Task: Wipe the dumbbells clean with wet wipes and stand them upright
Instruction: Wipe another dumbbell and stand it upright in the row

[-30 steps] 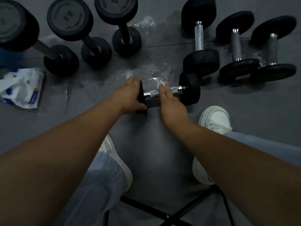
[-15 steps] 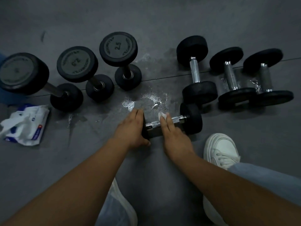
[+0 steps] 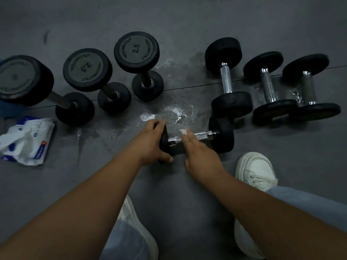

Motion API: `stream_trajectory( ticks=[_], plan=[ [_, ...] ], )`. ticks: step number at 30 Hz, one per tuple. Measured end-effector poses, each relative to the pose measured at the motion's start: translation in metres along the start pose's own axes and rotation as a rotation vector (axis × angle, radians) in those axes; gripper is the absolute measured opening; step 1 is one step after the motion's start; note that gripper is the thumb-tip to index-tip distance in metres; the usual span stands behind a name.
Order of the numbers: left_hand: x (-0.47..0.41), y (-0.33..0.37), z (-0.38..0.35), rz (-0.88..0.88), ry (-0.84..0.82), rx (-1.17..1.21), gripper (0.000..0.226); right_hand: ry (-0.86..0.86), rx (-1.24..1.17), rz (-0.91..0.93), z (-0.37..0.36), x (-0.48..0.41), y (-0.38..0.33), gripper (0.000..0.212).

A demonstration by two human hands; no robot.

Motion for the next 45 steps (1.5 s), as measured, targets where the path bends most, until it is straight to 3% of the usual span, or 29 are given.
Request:
stream_trajectory(
  ticks=[4, 8, 19, 27, 30, 34, 37, 40, 45],
  plan=[
    [0.003, -0.005, 0.005, 0.003, 0.060, 0.113, 0.126, 0.045, -0.038, -0.063, 0.001, 0.001, 0.005, 0.086],
    [0.001, -0.004, 0.008, -0.026, 0.064, 0.183, 0.105, 0.003, -0.018, 0.012, -0.004, 0.002, -0.005, 0.088],
    [-0.005, -0.004, 0.016, -0.044, 0.068, 0.159, 0.113, -0.020, -0.015, -0.015, 0.002, -0.003, 0.002, 0.087],
    [-0.007, -0.005, 0.016, -0.070, 0.088, 0.136, 0.098, 0.026, -0.068, -0.040, 0.000, -0.001, 0.004, 0.087],
    [-0.007, -0.006, 0.016, -0.068, 0.086, 0.126, 0.098, 0.091, -0.117, -0.107, 0.003, 0.000, 0.005, 0.088],
    [-0.006, -0.003, 0.014, -0.068, 0.079, 0.115, 0.099, 0.005, -0.093, 0.055, -0.004, -0.003, -0.010, 0.086],
    [-0.005, -0.004, 0.012, -0.040, 0.058, 0.125, 0.101, 0.092, -0.172, -0.108, 0.002, -0.004, 0.003, 0.083],
    [-0.007, -0.003, 0.008, -0.022, 0.030, 0.094, 0.105, -0.006, -0.086, 0.042, -0.007, 0.000, -0.011, 0.086],
    [0.001, 0.003, -0.001, 0.058, -0.010, -0.046, 0.133, 0.068, -0.131, -0.021, 0.003, -0.002, -0.005, 0.084]
  ],
)
Point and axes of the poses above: each hand's wrist, its own x-axis away from the middle knuckle, its own z-axis out of the back of the hand, y = z × x, the point moved 7 cm from there along -x, towards the middle knuckle, and after that the axes turned 2 degrees about -y, right-handed, at the moved point
